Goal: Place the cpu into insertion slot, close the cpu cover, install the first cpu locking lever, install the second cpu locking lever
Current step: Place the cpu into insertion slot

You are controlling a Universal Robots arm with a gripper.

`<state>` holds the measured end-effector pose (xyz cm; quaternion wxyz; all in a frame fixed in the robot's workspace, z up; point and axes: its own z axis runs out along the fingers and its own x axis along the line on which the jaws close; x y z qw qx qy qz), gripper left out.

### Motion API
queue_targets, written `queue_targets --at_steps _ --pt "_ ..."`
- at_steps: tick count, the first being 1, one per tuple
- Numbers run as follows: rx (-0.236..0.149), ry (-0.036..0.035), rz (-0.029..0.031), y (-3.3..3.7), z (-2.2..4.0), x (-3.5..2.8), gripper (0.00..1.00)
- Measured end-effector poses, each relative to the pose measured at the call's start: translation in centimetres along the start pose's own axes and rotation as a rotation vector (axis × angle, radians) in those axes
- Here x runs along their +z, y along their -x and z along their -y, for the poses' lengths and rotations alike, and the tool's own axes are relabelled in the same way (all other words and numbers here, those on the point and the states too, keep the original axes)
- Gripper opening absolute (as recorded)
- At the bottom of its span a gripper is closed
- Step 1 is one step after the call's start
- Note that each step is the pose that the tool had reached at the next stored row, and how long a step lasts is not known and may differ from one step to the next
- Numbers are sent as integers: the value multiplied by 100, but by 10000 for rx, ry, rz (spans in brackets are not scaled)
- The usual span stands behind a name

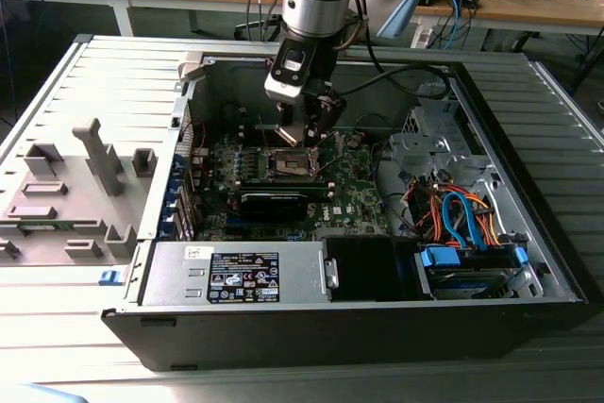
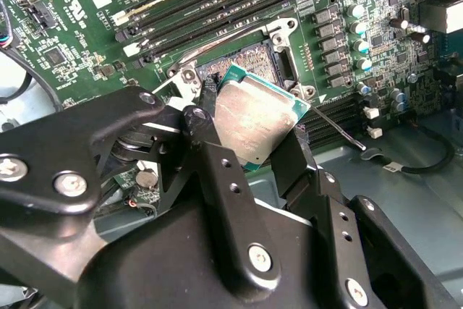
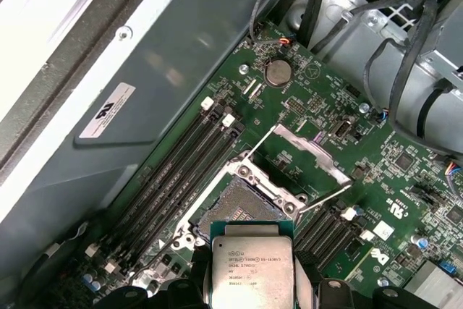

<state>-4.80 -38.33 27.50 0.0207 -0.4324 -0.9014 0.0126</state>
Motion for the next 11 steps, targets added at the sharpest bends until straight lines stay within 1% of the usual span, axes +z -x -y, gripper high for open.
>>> queue_targets --at_steps 11 --pt "210 6 -9 0 0 2 55"
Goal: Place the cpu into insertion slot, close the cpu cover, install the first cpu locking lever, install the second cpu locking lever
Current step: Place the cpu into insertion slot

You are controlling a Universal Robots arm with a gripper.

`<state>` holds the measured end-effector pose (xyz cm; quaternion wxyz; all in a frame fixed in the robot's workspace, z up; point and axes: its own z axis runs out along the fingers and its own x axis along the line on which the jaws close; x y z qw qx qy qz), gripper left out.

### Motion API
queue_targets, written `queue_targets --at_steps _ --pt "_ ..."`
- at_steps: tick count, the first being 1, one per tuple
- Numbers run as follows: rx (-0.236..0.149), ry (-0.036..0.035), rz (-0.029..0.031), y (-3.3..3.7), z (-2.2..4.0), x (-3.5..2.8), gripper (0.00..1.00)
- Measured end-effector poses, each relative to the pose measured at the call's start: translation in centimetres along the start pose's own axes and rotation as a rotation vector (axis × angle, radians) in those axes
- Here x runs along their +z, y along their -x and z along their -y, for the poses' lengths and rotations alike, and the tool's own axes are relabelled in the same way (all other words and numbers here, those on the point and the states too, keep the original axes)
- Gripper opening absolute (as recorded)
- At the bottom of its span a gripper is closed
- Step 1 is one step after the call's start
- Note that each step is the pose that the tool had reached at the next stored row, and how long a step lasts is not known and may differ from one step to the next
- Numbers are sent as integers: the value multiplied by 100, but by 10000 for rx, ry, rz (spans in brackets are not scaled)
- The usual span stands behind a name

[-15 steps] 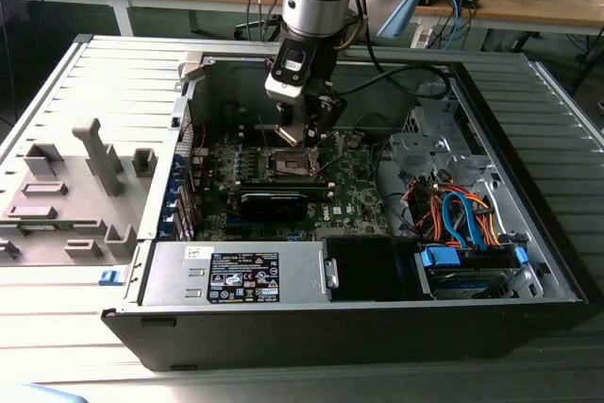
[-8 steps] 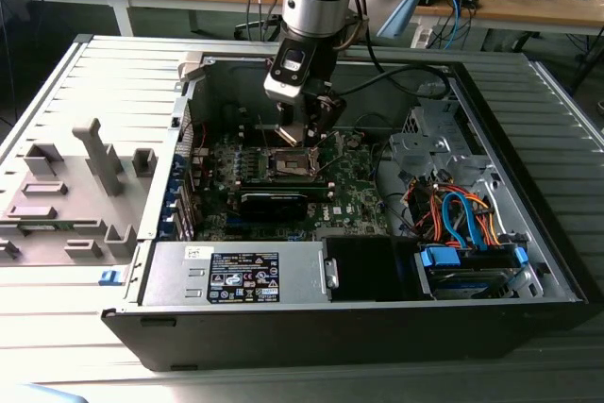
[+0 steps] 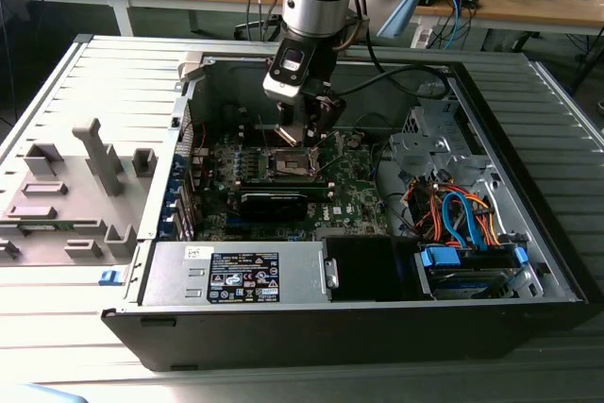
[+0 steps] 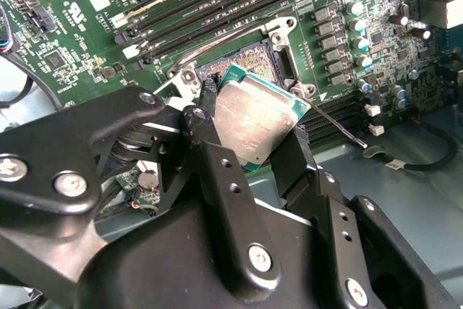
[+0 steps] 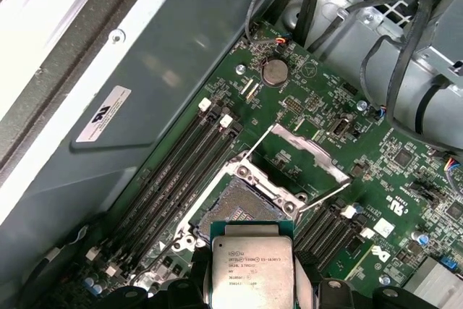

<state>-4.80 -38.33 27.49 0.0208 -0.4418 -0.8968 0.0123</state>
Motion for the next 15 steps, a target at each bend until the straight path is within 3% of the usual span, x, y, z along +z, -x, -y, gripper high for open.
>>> queue_targets --at_steps 15 --pt "361 9 -14 0 0 2 55"
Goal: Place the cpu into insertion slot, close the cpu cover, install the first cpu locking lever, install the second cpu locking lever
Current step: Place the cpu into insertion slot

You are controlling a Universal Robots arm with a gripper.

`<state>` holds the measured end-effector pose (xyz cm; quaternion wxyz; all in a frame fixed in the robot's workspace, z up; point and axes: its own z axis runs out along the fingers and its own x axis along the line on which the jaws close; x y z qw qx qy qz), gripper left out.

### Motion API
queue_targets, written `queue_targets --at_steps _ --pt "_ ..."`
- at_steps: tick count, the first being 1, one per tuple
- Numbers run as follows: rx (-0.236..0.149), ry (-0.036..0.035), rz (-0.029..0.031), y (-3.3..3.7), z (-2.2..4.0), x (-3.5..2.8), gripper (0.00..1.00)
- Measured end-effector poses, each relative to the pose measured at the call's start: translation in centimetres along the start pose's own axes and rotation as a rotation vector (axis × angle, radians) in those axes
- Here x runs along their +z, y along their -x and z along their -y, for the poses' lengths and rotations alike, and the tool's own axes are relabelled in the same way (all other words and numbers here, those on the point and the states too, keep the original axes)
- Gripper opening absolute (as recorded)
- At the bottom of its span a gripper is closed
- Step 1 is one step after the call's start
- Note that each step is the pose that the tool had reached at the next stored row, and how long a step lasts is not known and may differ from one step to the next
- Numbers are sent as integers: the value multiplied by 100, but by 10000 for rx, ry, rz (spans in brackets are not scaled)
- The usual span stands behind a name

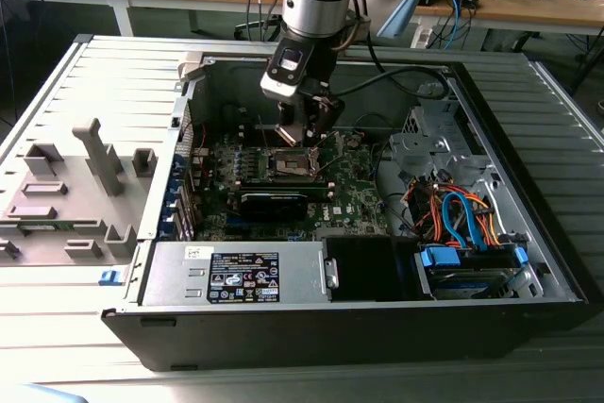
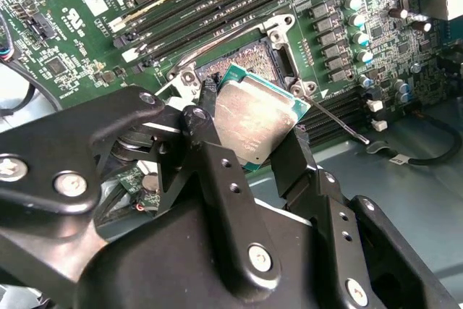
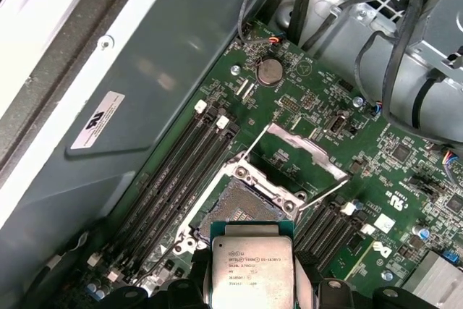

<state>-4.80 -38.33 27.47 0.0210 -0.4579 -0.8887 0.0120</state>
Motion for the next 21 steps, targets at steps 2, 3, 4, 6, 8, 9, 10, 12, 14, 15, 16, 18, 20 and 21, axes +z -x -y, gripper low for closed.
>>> queue_targets --at_steps 2,3,4,6,8,9,10,12,14,15,16,18,20,21 --pt "77 2 -4 0 0 0 55" --pt "114 3 -5 0 0 0 55" --pt "145 4 -6 0 0 0 55" --pt "221 6 -9 0 0 0 55" --pt "355 10 -15 0 0 1 55" --pt "385 10 -16 0 0 0 55" --pt "415 11 -17 0 0 1 55" --pt "472 13 -20 0 0 1 55" --pt "552 15 -23 0 0 2 55" --pt "567 15 -24 0 0 2 55" --pt "598 16 -25 0 0 2 55" --pt "629 17 -26 0 0 2 55" --pt "668 18 -27 0 0 2 55" --pt "682 18 -28 0 0 2 55"
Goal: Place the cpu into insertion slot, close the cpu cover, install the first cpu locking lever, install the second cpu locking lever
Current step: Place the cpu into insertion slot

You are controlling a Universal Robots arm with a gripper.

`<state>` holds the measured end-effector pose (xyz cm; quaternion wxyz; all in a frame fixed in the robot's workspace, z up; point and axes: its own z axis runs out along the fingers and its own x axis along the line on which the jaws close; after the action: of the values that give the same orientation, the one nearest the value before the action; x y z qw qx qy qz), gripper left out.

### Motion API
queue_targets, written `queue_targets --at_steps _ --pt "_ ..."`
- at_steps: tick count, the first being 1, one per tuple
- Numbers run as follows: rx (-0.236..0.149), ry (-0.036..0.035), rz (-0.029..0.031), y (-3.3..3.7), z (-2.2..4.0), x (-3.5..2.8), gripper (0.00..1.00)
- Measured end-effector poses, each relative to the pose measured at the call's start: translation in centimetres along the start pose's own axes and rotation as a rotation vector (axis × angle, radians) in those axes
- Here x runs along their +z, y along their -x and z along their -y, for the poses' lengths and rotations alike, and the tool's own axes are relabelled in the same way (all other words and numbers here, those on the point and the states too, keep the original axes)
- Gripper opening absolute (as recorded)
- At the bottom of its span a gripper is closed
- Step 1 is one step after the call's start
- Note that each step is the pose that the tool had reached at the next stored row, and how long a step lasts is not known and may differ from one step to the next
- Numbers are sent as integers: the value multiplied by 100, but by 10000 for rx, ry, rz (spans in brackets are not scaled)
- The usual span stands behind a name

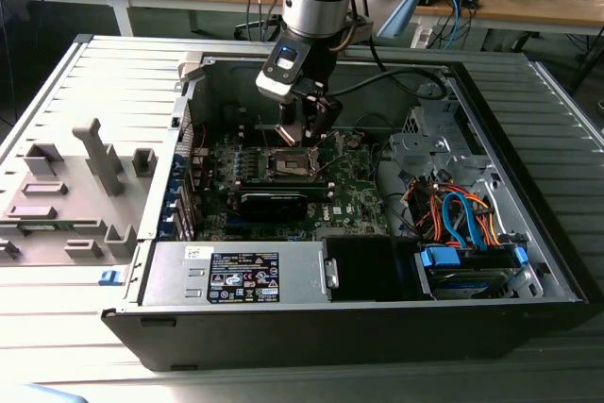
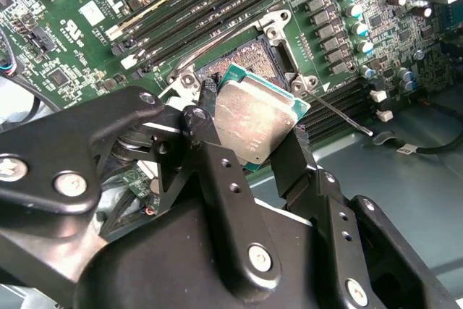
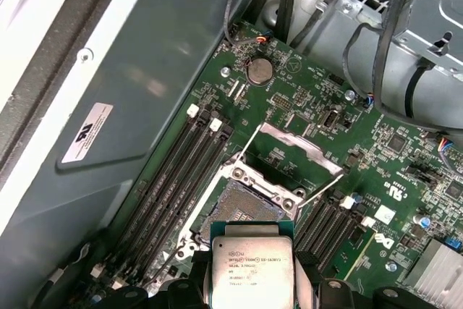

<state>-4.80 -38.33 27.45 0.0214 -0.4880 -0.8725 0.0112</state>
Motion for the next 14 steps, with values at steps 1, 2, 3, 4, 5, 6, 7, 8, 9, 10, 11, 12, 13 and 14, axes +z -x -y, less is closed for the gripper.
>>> queue_targets --at_steps 1,2,3,4,5,6,7,8,9,10,11,12,13,14 --pt "14 0 -1 0 0 0 55" --pt "28 1 -1 0 0 0 55" --pt "51 2 -3 0 0 0 55" --pt "178 4 -7 0 0 0 55" --pt "296 8 -12 0 0 1 55" --pt "410 11 -17 0 0 2 55" --pt "478 12 -20 0 0 2 55" --pt "513 13 -21 0 0 2 55" --pt "534 14 -22 0 0 2 55" --pt "551 14 -23 0 0 2 55" --pt "568 15 -23 0 0 2 55" --pt "581 15 -24 0 0 3 55" --pt "598 16 -25 0 0 3 55" --pt "624 17 -26 0 0 3 55"
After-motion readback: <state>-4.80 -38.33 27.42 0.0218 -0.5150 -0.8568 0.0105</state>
